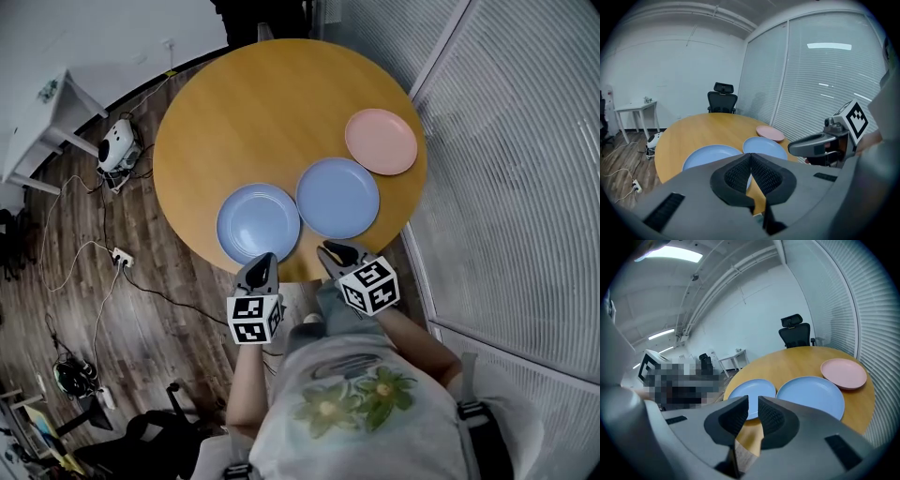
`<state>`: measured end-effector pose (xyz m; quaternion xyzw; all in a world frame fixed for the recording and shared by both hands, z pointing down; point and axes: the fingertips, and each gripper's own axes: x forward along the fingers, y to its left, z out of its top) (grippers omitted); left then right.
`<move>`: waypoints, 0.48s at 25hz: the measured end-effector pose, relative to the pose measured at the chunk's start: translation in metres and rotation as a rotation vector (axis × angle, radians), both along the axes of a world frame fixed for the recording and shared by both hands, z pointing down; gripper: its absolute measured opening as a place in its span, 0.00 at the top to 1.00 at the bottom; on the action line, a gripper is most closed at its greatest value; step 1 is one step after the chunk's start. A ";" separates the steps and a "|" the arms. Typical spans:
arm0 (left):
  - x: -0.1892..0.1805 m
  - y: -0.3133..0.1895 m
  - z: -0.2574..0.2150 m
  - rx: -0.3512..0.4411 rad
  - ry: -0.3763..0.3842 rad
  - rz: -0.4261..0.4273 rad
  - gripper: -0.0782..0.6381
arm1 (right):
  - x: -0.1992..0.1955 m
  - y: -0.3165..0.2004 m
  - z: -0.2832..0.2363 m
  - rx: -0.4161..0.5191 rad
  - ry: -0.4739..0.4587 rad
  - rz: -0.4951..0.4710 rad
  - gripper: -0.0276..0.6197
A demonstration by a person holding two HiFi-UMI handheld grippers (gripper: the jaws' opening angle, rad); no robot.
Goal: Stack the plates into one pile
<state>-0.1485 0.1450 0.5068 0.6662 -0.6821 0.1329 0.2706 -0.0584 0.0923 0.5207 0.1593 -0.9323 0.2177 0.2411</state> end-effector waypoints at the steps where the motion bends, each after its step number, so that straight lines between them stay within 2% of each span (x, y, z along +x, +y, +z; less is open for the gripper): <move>1: -0.004 0.001 0.003 -0.010 0.000 -0.016 0.87 | -0.004 -0.001 0.004 -0.017 0.003 -0.006 0.89; 3: -0.013 0.002 0.007 -0.023 0.002 -0.045 0.87 | -0.012 -0.004 0.009 -0.058 -0.001 -0.007 0.88; 7: -0.029 0.004 0.018 -0.038 0.028 -0.099 0.87 | -0.024 -0.010 0.028 -0.203 -0.025 0.031 0.88; 12: -0.055 0.011 0.030 -0.067 0.043 -0.186 0.87 | -0.038 -0.010 0.050 -0.275 0.012 0.037 0.85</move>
